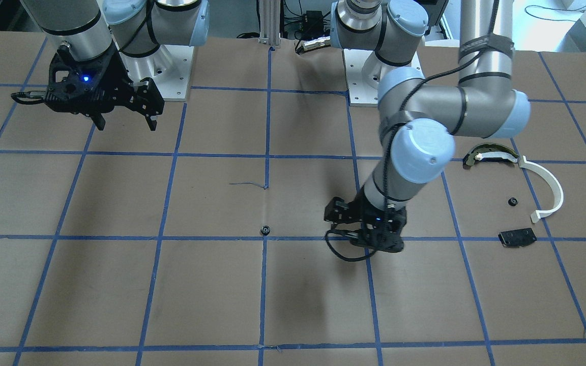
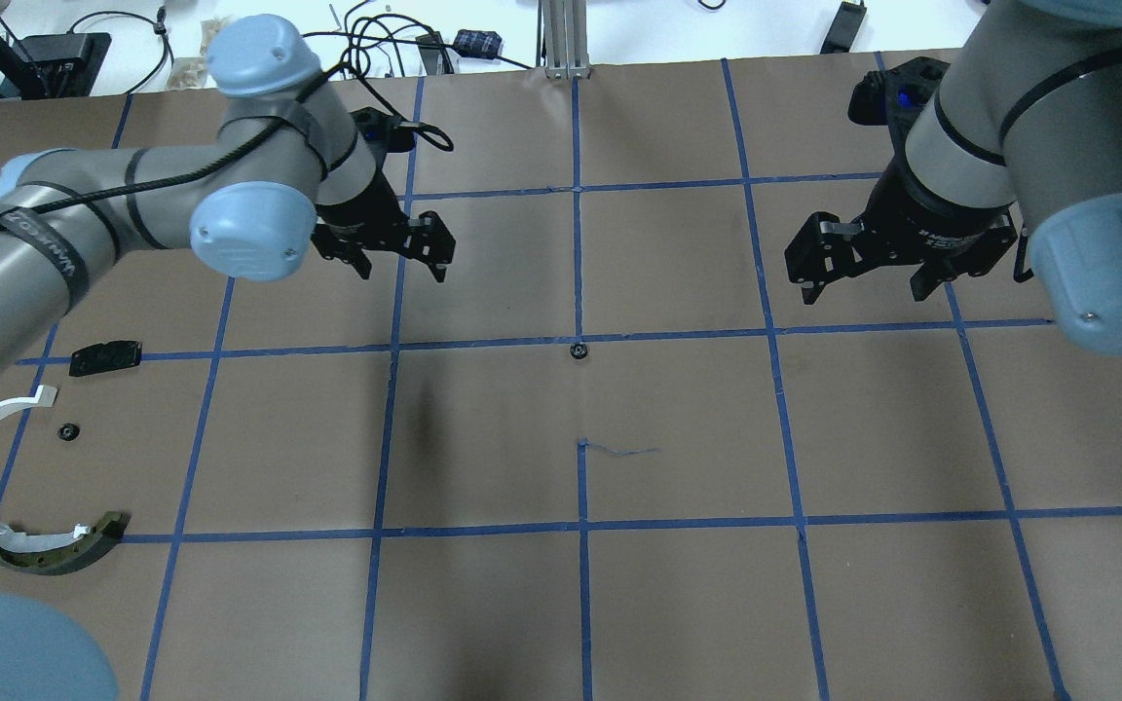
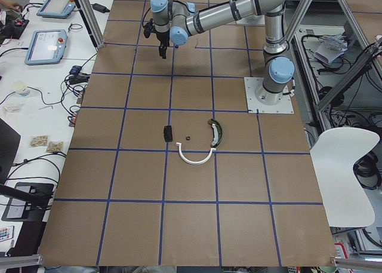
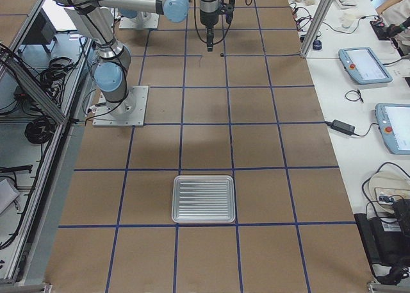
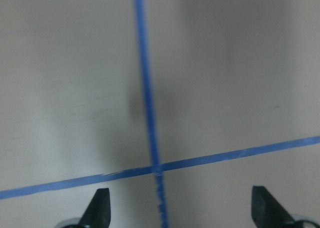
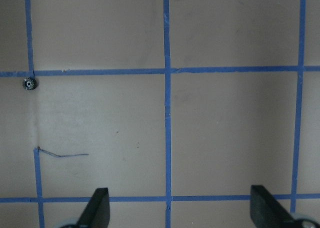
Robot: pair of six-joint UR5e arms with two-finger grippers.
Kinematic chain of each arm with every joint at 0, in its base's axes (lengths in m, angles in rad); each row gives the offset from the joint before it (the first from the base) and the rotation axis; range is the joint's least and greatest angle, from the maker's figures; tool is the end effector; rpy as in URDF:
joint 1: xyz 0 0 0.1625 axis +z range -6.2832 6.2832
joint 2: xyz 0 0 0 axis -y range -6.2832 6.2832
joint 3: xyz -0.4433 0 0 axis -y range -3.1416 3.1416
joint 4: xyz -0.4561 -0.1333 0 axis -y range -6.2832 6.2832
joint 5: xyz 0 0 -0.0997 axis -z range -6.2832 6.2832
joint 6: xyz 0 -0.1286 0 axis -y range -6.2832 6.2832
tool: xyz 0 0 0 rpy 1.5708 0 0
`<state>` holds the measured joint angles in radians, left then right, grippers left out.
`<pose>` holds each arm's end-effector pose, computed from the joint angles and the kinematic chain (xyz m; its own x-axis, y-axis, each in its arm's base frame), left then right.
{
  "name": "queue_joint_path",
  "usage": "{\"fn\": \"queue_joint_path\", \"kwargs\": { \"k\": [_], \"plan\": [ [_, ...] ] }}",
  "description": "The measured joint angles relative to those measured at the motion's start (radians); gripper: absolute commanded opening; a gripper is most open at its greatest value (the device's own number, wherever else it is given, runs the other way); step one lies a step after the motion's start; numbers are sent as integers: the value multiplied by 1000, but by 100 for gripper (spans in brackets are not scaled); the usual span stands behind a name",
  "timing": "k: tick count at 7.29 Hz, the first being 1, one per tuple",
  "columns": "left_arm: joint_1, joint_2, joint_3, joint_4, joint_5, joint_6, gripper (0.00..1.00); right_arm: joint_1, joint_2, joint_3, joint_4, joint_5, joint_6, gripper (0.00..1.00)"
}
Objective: Place bearing gear from tray to pile
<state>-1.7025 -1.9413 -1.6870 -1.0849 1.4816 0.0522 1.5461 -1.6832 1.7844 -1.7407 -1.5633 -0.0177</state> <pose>-0.2306 -0.6385 0.2342 -0.9792 0.1823 0.0890 0.1827 0.9832 -0.0038 0.1216 -0.5155 0.4355 -1.0000 0.0065 -0.0063 0.0069 0.9976 -0.0688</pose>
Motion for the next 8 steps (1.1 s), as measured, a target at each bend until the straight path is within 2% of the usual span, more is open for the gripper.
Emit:
{"fn": "queue_joint_path", "kwargs": {
  "k": [1, 3, 4, 8],
  "plan": [
    [-61, -17, -6, 36, 0, -34, 100, 0, 43, -70, 10, -8, 1, 100],
    [-145, -55, -35, 126, 1, -93, 100, 3, 179, -286, 124, -8, 4, 100],
    [-167, -75, -42, 151, 0, -104, 100, 12, 215, -341, 164, -8, 10, 100],
    [-207, -145, -48, 244, -1, -108, 98, 70, 234, -351, 171, -6, 18, 100]
  ]
}}
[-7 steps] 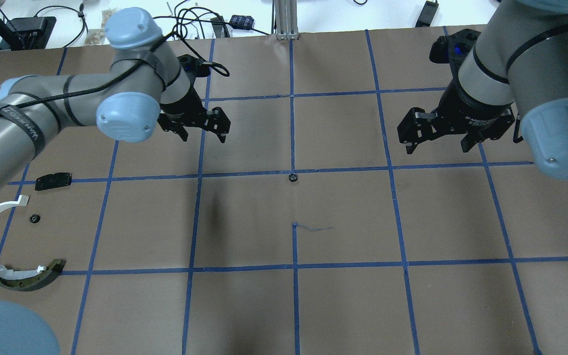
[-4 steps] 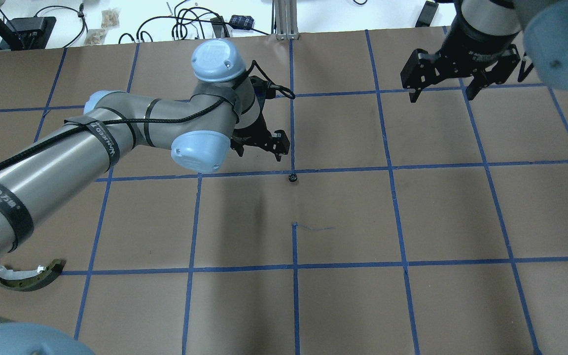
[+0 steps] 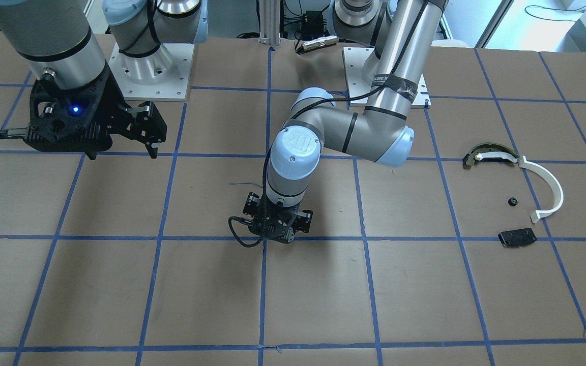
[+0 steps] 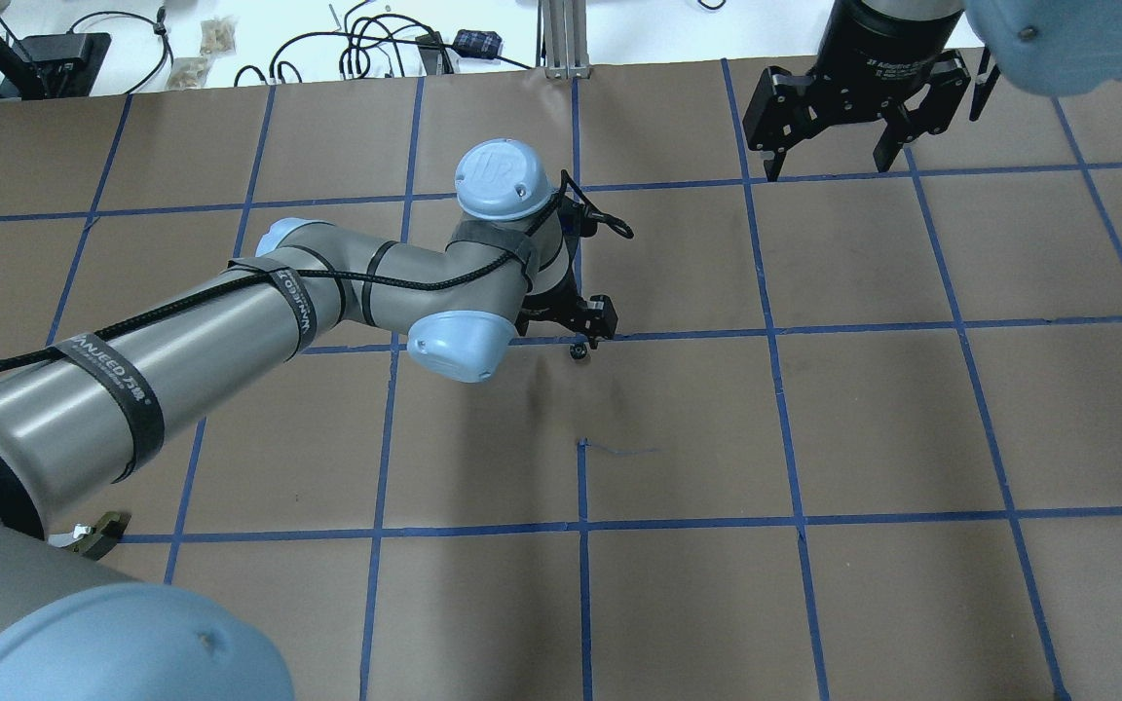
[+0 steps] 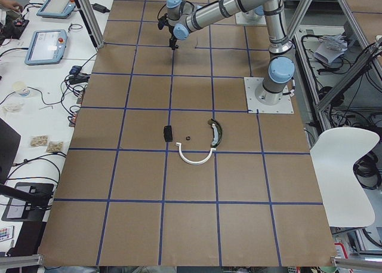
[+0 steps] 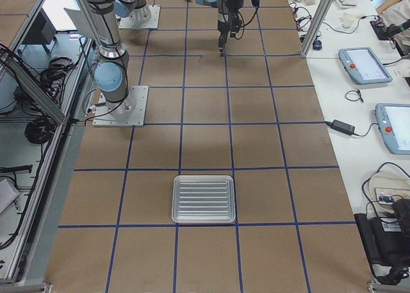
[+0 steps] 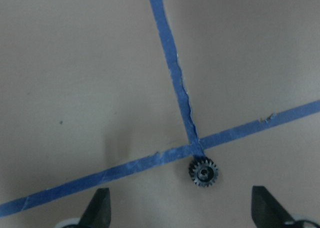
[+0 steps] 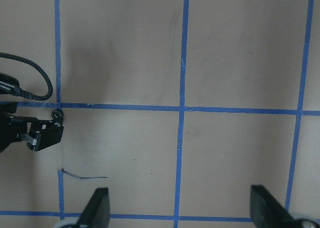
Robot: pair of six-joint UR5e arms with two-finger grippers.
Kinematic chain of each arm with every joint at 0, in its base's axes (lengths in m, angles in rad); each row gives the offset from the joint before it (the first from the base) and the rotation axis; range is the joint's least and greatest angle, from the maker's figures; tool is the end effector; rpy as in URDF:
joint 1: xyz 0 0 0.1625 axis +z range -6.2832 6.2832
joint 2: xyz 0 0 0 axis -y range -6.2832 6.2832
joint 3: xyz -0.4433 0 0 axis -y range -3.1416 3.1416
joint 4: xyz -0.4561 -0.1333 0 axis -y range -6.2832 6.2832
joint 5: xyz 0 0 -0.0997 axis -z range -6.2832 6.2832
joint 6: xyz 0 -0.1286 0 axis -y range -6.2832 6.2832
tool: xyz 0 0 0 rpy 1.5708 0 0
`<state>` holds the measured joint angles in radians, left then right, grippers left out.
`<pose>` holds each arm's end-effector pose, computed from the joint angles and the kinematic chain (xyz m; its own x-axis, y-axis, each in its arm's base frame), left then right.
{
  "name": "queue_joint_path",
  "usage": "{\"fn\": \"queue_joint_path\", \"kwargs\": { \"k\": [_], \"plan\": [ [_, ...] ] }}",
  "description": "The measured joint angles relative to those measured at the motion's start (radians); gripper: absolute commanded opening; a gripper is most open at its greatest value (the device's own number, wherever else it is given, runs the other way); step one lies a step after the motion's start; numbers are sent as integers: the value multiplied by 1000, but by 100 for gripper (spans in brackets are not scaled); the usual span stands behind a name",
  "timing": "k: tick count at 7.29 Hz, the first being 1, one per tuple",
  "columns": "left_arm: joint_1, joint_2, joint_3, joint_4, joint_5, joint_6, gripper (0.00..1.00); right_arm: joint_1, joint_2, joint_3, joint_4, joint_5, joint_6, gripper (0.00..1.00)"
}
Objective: Place bearing gear from tray to pile
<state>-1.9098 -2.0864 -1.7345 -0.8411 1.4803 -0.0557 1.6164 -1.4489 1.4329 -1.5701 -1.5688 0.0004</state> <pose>-0.3626 -0.5926 0.1387 -0.9547 0.2825 0.0929 0.2794 0.9591 -0.0453 0.1613 -0.6049 0.4827 -0.9990 -0.0452 -0.0020 -0.0452 0.9989 -0.0153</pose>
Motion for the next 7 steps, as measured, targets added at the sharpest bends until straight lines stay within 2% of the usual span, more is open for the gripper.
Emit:
{"fn": "queue_joint_path", "kwargs": {
  "k": [2, 3, 4, 6, 7],
  "plan": [
    [-20, -23, -2, 22, 1, -4, 96, 2, -34, 53, -40, 5, 3, 100],
    [-29, -31, -3, 30, 2, -5, 91, 2, -59, 90, -68, 2, 4, 100],
    [-34, -40, -4, 39, 2, -5, 73, 2, -73, 114, -87, -2, 4, 100],
    [-40, -49, -3, 46, 2, 4, 19, 0, -81, 120, -91, -5, 2, 100],
    [-41, -51, -2, 46, 3, 8, 0, -4, -83, 118, -89, -5, -1, 100]
  ]
}}
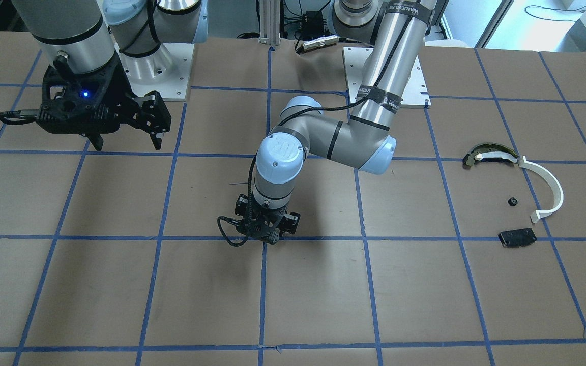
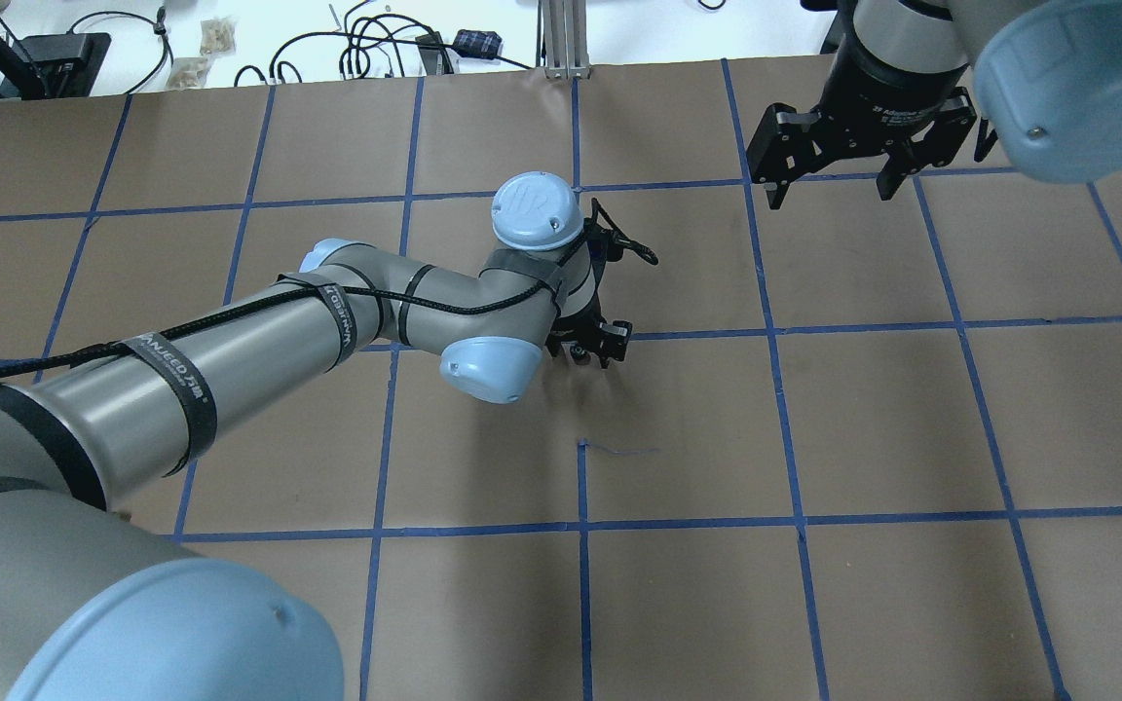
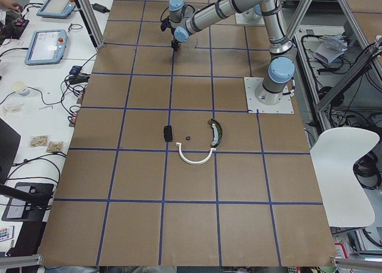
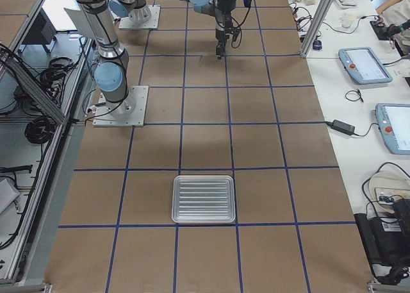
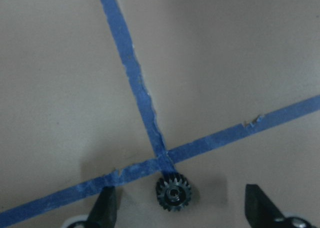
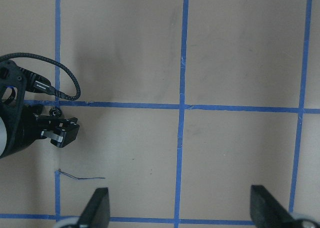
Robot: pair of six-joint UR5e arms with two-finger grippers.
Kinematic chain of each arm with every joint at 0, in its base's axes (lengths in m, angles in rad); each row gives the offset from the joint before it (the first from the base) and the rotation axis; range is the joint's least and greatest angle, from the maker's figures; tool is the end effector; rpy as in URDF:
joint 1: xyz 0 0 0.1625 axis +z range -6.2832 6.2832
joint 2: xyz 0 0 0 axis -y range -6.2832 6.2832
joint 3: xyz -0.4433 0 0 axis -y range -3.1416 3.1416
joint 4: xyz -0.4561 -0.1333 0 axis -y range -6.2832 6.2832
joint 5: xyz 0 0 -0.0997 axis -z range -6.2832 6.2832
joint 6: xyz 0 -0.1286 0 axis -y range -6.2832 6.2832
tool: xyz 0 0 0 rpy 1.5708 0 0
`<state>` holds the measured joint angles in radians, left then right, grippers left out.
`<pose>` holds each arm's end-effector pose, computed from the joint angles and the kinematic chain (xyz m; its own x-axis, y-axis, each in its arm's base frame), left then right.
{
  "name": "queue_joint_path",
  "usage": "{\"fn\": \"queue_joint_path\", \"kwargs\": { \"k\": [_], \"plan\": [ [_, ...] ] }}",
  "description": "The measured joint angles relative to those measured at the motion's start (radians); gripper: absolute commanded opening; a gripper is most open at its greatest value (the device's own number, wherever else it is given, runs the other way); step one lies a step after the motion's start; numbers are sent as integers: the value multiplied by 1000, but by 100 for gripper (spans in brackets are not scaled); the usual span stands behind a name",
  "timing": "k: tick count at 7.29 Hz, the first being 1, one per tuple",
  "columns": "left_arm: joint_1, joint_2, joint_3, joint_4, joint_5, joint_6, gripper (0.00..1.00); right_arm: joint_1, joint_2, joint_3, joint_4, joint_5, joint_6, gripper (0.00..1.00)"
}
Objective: Place bearing gear from tray to pile
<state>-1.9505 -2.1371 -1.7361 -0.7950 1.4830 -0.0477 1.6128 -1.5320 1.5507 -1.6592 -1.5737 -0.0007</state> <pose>-0.3872 -0.5803 0.1083 -0.9404 0.3281 0.0896 0.3258 0.9446 -0.0400 0.1572 -0.5755 0.4756 -0.9991 -0.0425 0.0029 -0.0426 0.9967 -0.0696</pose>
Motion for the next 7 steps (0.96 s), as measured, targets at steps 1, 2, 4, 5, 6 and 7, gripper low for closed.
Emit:
{"fn": "queue_joint_path", "kwargs": {
  "k": [1, 2, 4, 5, 6, 7],
  "plan": [
    [-1, 0, 2, 1, 0, -2, 0, -2, -3, -4, 0, 0, 2, 100],
    [-1, 0, 4, 1, 1, -6, 0, -3, -4, -8, 0, 0, 5, 100],
    [7, 12, 13, 3, 0, 7, 0, -10, -5, -17, -1, 5, 5, 100],
    [25, 27, 15, -3, 1, 13, 0, -12, -4, -18, -2, 8, 4, 100],
    [65, 44, 16, -21, 0, 20, 0, -12, -4, -18, -3, 10, 4, 100],
    [132, 68, 20, -52, 0, 50, 0, -14, -4, -17, -4, 10, 4, 100]
  ]
}}
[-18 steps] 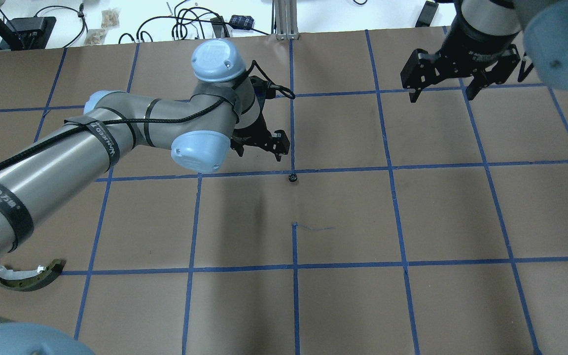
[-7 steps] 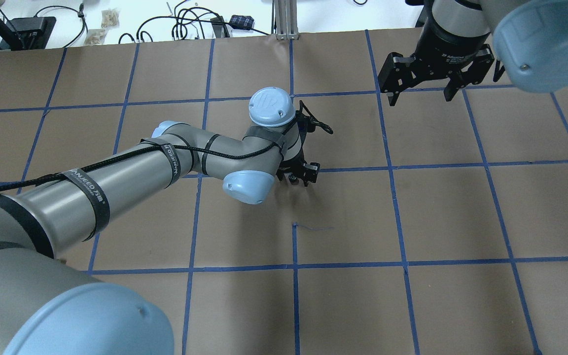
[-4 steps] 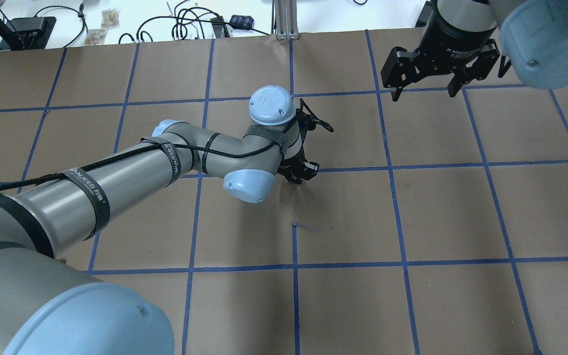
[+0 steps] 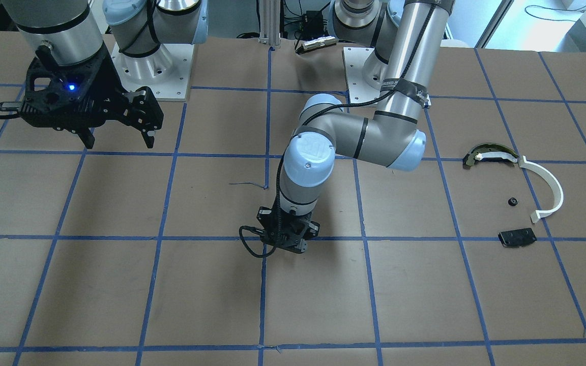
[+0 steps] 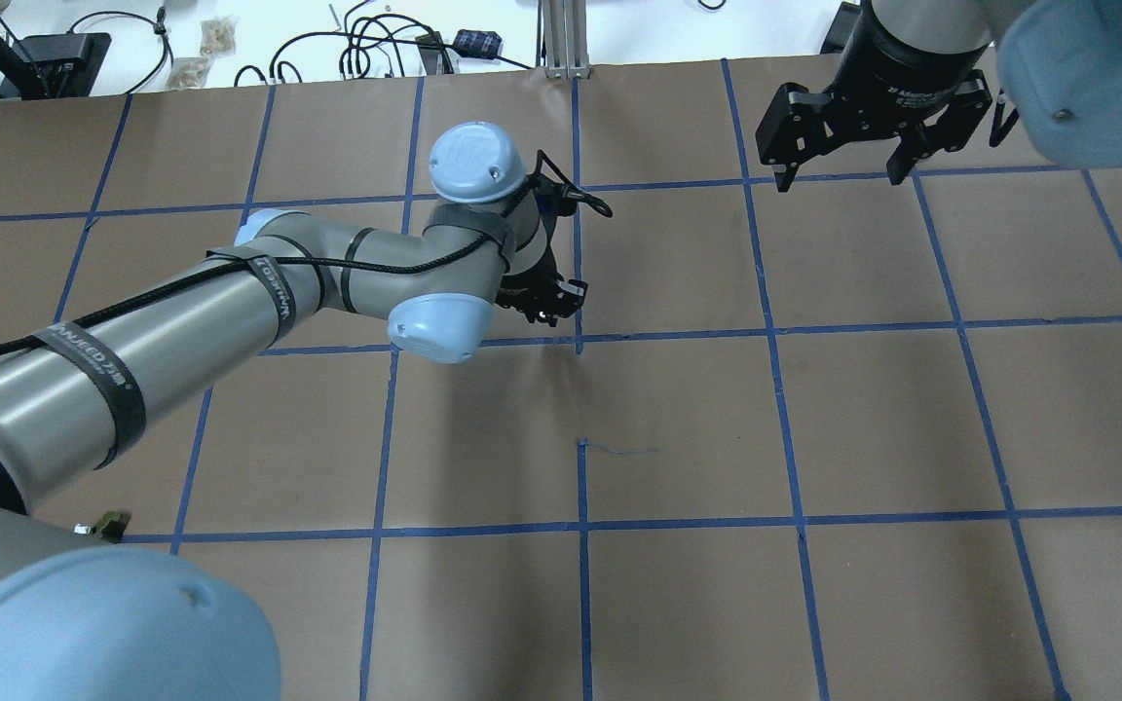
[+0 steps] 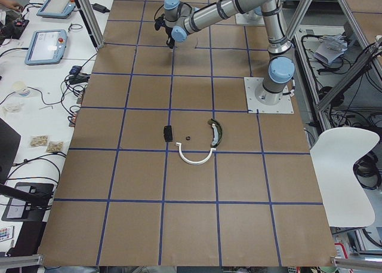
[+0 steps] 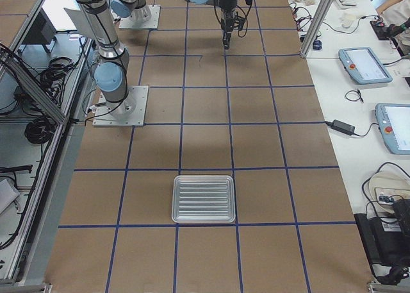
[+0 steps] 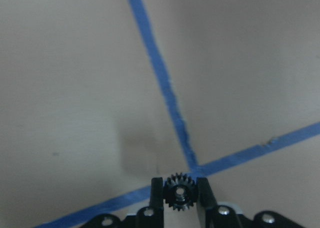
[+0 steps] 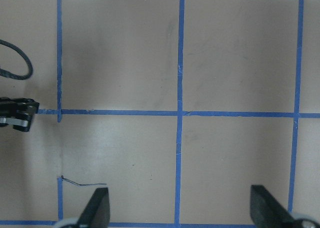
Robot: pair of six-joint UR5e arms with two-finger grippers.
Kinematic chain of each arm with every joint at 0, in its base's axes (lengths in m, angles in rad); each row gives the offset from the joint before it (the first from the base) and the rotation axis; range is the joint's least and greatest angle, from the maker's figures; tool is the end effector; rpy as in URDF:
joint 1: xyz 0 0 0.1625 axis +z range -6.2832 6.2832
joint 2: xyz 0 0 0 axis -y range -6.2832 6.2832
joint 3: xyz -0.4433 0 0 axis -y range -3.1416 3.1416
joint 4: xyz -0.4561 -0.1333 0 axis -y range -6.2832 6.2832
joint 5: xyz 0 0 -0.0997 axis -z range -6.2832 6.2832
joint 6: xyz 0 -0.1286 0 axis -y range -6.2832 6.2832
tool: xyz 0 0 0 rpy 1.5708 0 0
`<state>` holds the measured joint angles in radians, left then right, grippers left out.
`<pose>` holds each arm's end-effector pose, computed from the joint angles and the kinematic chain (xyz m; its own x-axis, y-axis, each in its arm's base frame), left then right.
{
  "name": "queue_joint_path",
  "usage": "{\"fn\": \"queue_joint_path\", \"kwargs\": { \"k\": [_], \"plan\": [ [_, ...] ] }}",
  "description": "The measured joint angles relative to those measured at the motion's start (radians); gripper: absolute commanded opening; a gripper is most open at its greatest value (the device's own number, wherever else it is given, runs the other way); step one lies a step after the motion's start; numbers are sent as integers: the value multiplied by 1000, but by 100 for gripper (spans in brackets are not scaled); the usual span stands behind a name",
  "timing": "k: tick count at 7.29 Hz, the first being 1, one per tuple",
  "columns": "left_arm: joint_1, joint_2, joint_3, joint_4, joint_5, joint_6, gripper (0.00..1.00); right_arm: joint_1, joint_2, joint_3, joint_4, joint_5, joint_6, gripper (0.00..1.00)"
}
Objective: Place bearing gear from tray to pile
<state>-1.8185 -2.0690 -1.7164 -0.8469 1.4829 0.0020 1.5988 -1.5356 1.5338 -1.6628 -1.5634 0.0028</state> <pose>-0.3084 -0.6299 0.1584 -0.9635 0.2530 0.0873 0.2463 0.9659 -0.0802 0.1505 -0.5790 0.4877 -0.9996 -0.0259 -0.0076 -0.0251 0.9953 -0.0936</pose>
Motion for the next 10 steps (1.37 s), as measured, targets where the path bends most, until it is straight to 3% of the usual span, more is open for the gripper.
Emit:
{"fn": "queue_joint_path", "kwargs": {
  "k": [2, 5, 7, 10],
  "plan": [
    [202, 58, 20, -116, 15, 175, 0, -10, 0, 0, 0, 1, 0, 100],
    [530, 130, 18, -272, 156, 531, 0, -15, -1, -1, 0, 2, 1, 100],
    [685, 151, 0, -307, 219, 680, 0, -13, -1, 3, -6, 2, 0, 100],
    [864, 145, -68, -311, 228, 755, 0, -11, -1, 5, -8, 3, -1, 100]
  ]
}}
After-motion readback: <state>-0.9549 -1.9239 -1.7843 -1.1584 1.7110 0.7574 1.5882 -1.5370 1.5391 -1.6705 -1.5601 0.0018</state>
